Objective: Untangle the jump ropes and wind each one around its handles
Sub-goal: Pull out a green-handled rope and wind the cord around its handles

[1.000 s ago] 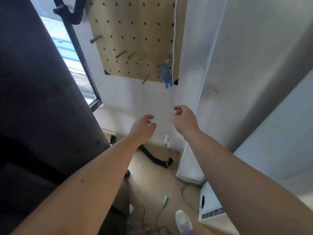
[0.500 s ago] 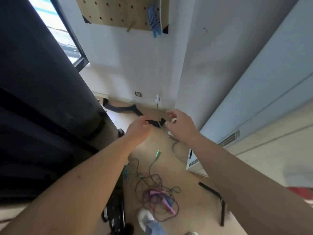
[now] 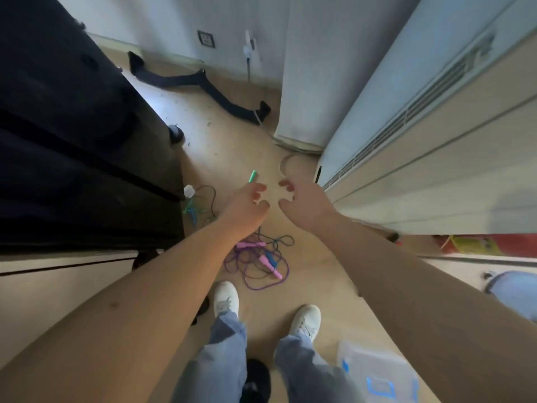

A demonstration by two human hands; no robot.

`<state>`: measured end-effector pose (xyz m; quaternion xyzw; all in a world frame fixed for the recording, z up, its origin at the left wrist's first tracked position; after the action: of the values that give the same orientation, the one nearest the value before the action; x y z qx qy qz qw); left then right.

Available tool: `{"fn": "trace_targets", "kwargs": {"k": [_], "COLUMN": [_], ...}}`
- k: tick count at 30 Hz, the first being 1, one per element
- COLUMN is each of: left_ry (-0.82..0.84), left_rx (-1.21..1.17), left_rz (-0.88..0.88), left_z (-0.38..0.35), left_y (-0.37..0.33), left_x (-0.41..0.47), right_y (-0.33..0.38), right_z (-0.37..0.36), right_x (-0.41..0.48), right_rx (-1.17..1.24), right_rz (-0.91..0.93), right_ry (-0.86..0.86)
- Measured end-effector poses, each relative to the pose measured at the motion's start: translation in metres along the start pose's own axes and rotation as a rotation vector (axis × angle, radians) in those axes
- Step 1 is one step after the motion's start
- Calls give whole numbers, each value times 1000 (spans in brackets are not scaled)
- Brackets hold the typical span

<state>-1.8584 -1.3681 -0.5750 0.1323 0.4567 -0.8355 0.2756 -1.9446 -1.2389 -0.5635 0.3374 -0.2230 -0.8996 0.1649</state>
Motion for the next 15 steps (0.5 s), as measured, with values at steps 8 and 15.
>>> {"fn": "trace_targets", "kwargs": {"k": [8, 15], "left_ry": [127, 229], "left_rx": [87, 114], "left_rz": [94, 105], "left_z": [-117, -220], "left_y": [152, 272], "left_x": [87, 168], "right_y": [-123, -212], "right_z": [-164, -305], "right_x": [86, 165], "right_rx": [-47, -117], "right_rz": [-150, -252], "right_ry": [116, 221]}}
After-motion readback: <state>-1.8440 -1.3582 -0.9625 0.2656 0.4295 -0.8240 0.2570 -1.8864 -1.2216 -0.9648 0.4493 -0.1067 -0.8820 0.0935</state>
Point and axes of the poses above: each hand's wrist, its own x-axis towards the middle knuckle, its own z-axis out of the back of the hand, y = z × x, the point moved 2 cm from there along x, towards the middle knuckle, and after that the axes turned 5 degrees about -z, right-handed, at the moved point
